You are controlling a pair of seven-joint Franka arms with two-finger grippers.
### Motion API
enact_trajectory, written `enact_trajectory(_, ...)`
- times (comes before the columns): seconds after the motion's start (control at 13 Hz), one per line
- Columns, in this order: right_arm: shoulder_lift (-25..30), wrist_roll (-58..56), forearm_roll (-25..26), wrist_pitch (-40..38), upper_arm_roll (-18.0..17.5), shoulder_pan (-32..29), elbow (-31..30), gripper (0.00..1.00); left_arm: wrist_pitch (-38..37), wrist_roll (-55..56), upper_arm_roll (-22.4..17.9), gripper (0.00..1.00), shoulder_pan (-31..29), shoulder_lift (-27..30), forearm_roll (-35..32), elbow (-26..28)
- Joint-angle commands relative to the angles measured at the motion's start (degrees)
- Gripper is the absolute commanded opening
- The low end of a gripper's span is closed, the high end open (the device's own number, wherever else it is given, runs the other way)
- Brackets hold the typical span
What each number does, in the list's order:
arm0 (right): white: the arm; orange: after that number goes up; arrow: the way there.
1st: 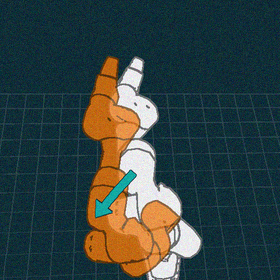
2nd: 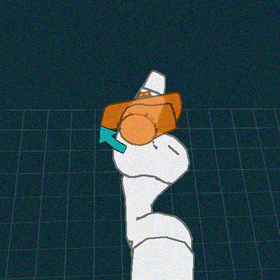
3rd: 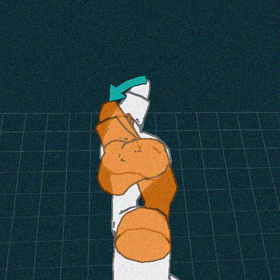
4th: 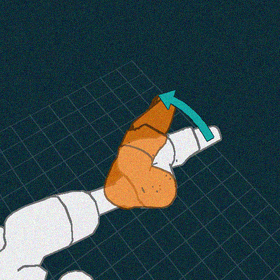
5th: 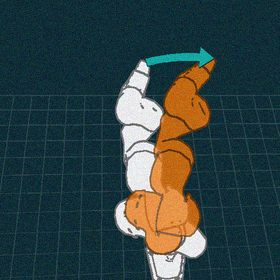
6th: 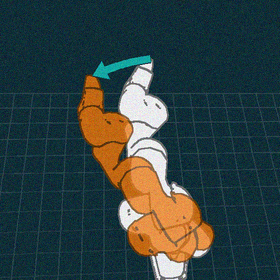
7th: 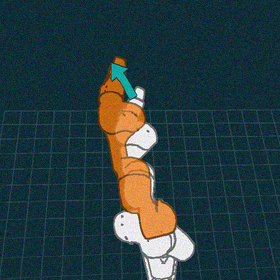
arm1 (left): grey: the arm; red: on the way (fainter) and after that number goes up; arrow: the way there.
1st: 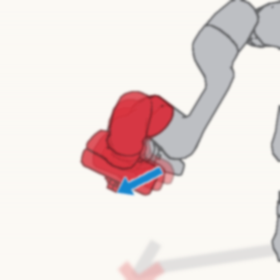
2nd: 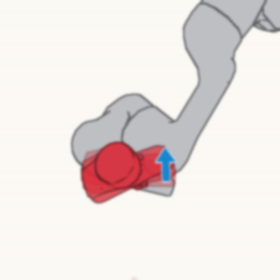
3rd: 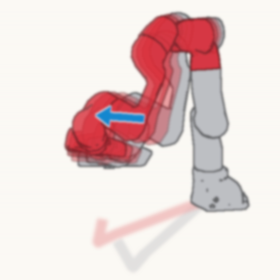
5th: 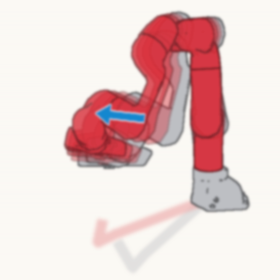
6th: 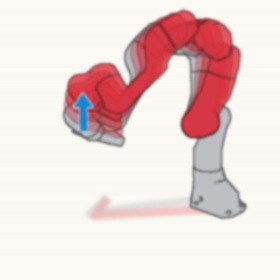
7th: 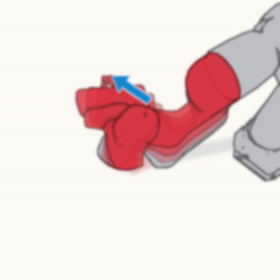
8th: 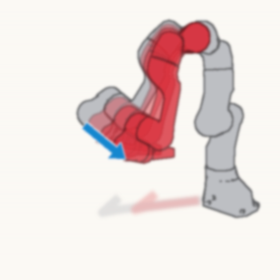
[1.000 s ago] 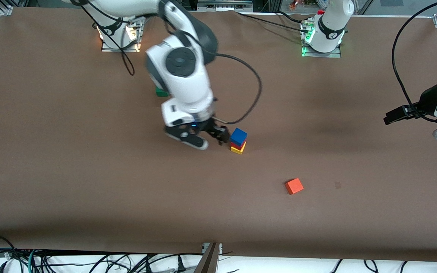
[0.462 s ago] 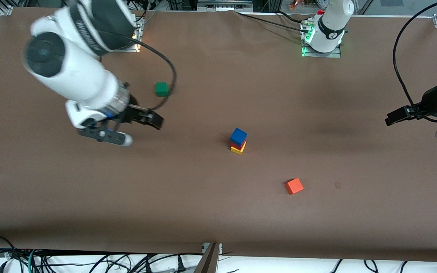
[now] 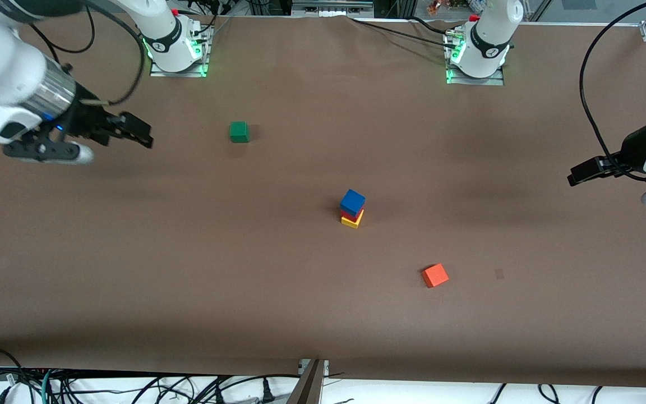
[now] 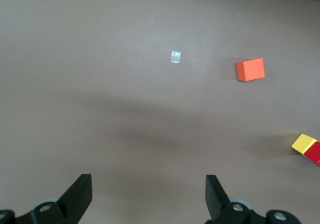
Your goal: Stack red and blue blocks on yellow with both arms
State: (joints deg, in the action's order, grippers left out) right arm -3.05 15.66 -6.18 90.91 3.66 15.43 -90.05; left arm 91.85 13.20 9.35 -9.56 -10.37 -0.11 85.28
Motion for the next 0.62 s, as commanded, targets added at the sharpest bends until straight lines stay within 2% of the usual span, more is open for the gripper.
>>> enact_trajectory(0.0,1.5,-2.9,3.6,0.9,-0.1,0.1,-2.6,1.00,-0.8,-0.1,0.2,1.00,0.1,-0.9,-0.7,-1.9)
enact_trajectory(0.15,1.5,-6.3,3.9,0.9,1.0,0.1,-1.9,1.00,-0.8,-0.1,0.2,1.00,0.1,-0.9,-0.7,-1.9)
enact_trajectory(0.54,-0.2,-8.3,5.6,0.7,0.8,0.2,1.7,1.00,-0.8,-0.1,0.2,1.00,0.1,-0.9,-0.7,-1.9)
